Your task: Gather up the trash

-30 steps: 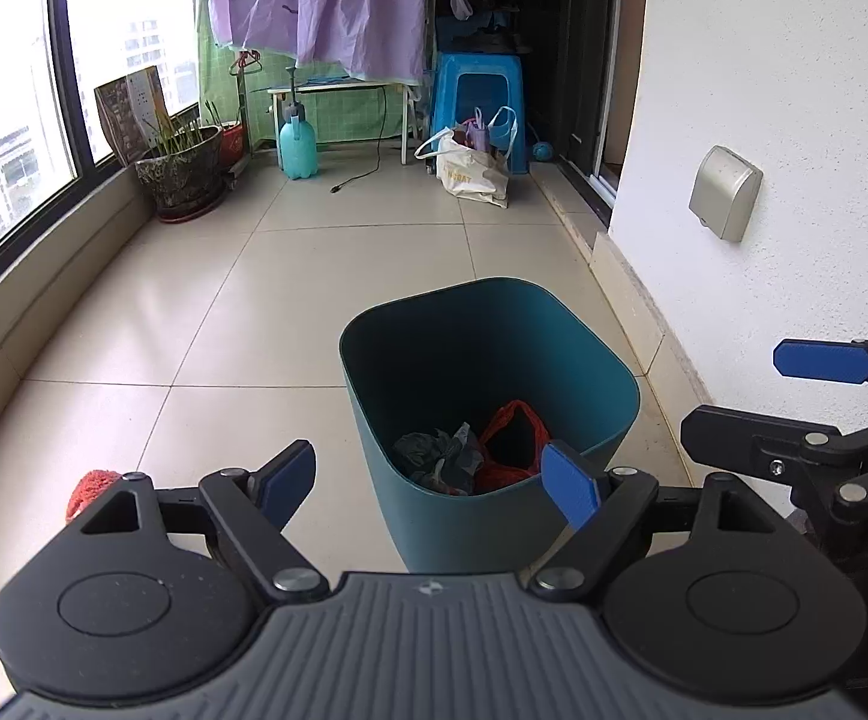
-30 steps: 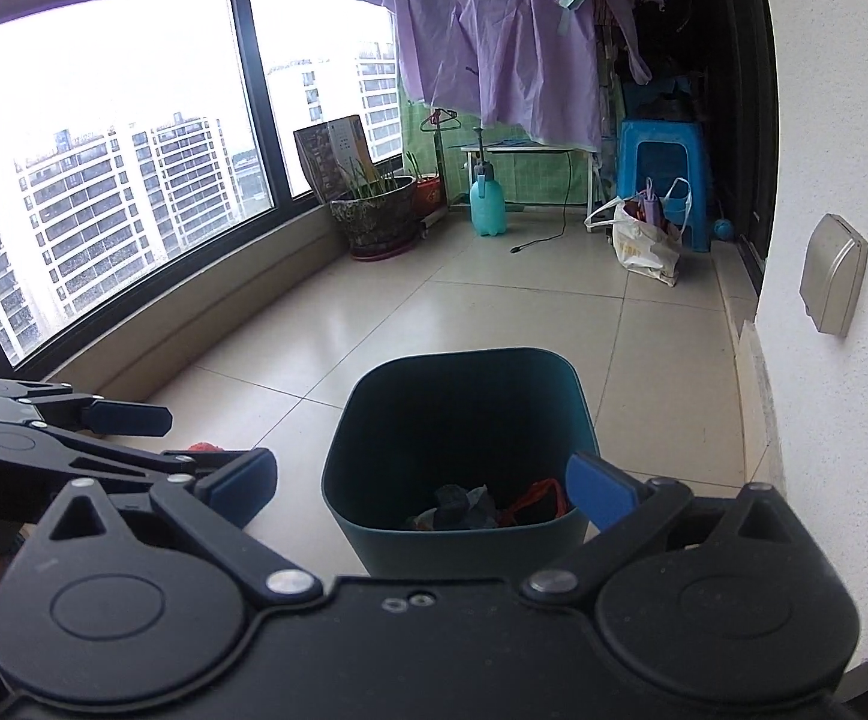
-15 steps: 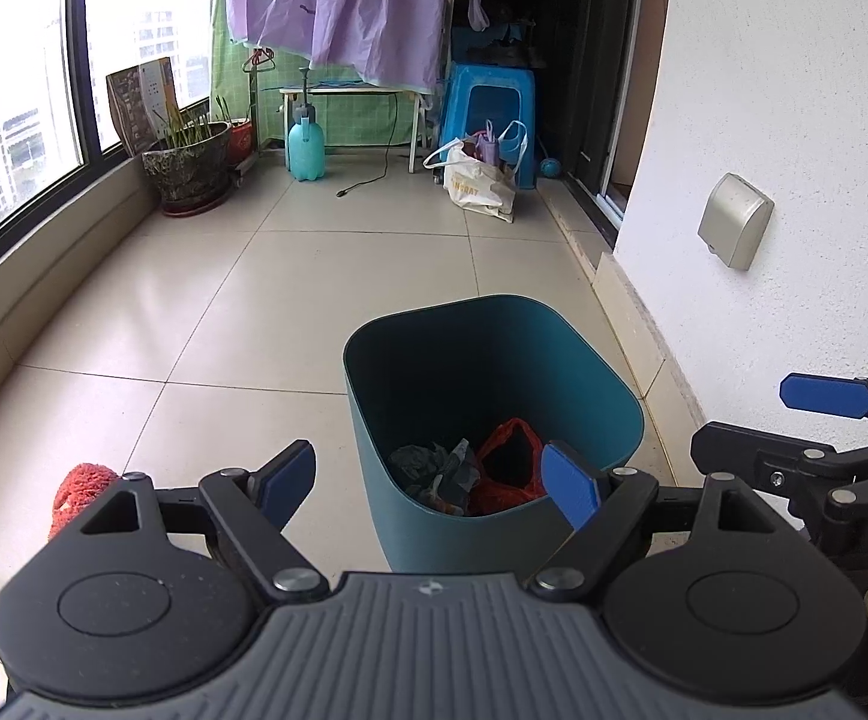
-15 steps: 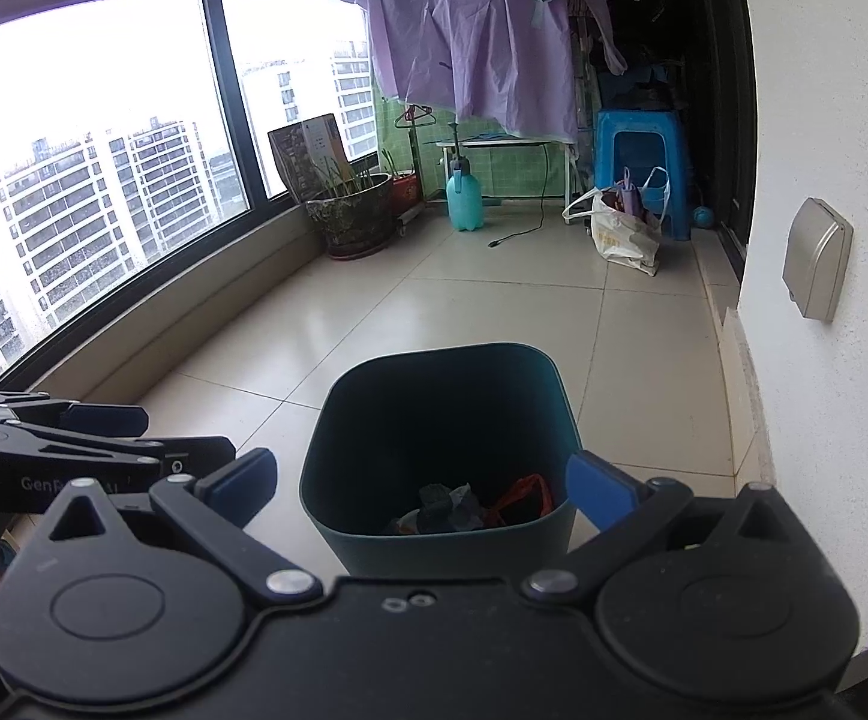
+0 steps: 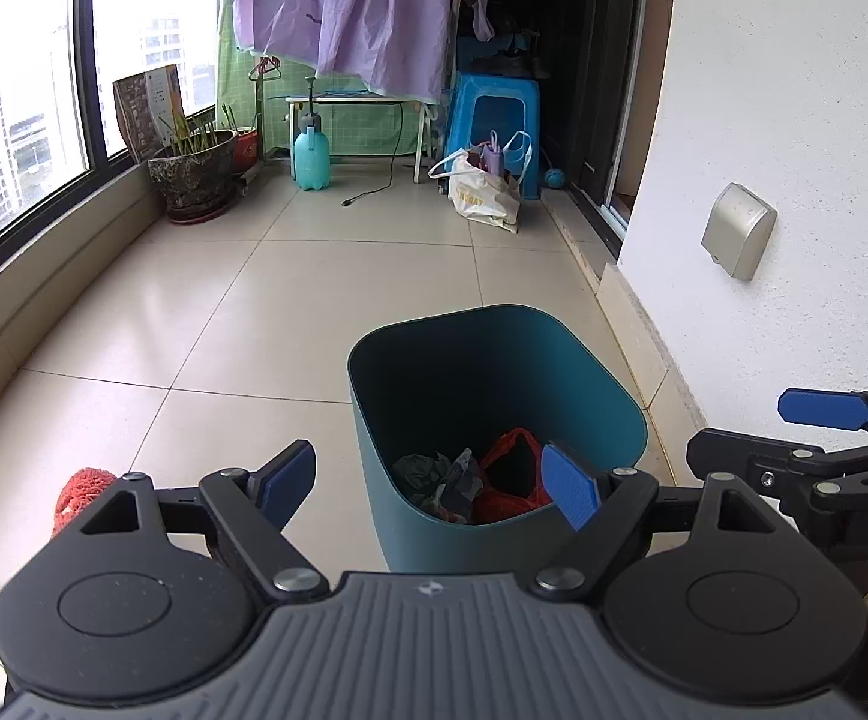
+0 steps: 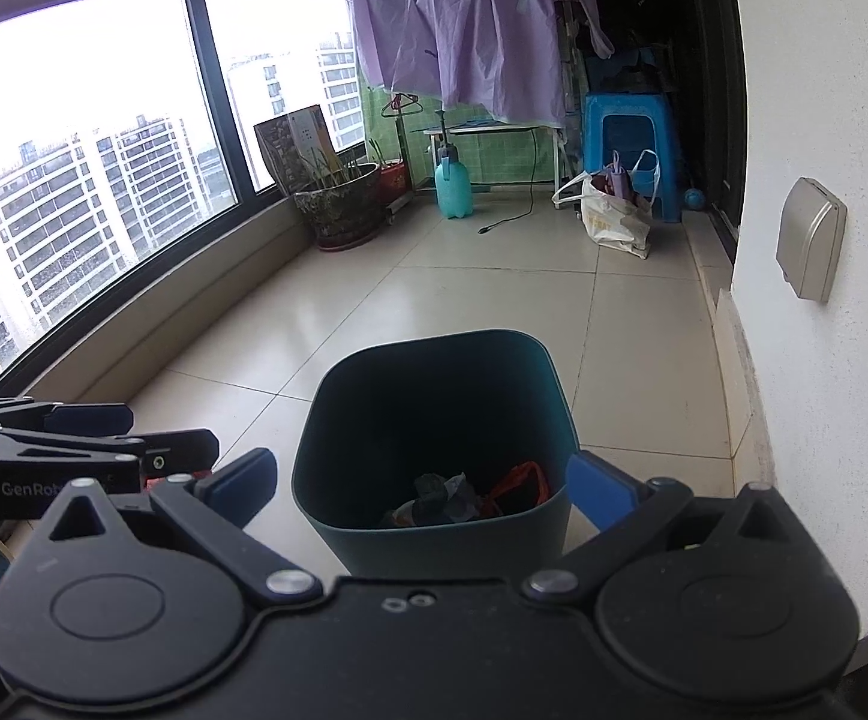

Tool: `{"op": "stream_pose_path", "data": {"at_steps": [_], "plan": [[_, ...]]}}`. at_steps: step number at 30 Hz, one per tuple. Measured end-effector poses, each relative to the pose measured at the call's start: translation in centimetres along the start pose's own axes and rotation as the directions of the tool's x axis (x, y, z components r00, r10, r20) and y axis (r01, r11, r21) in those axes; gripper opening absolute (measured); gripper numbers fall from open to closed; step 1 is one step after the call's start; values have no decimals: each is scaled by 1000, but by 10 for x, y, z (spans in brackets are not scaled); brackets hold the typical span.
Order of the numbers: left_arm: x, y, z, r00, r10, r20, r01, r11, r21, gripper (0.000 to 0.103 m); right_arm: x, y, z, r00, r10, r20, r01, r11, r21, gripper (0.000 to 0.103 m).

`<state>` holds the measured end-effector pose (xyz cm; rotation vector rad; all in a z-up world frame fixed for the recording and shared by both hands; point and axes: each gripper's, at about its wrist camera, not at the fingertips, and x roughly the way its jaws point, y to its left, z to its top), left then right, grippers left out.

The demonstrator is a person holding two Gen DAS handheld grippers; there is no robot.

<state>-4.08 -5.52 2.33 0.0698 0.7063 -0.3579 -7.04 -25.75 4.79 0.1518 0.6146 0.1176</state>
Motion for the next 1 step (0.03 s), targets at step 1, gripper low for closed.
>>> {"op": "stream_pose_path", "data": {"at_steps": [1], "plan": [[0, 1, 0, 1000, -7, -1, 7, 1000, -3, 83, 0, 0, 0, 1000, -3, -1, 3, 1000, 2, 103]]}}
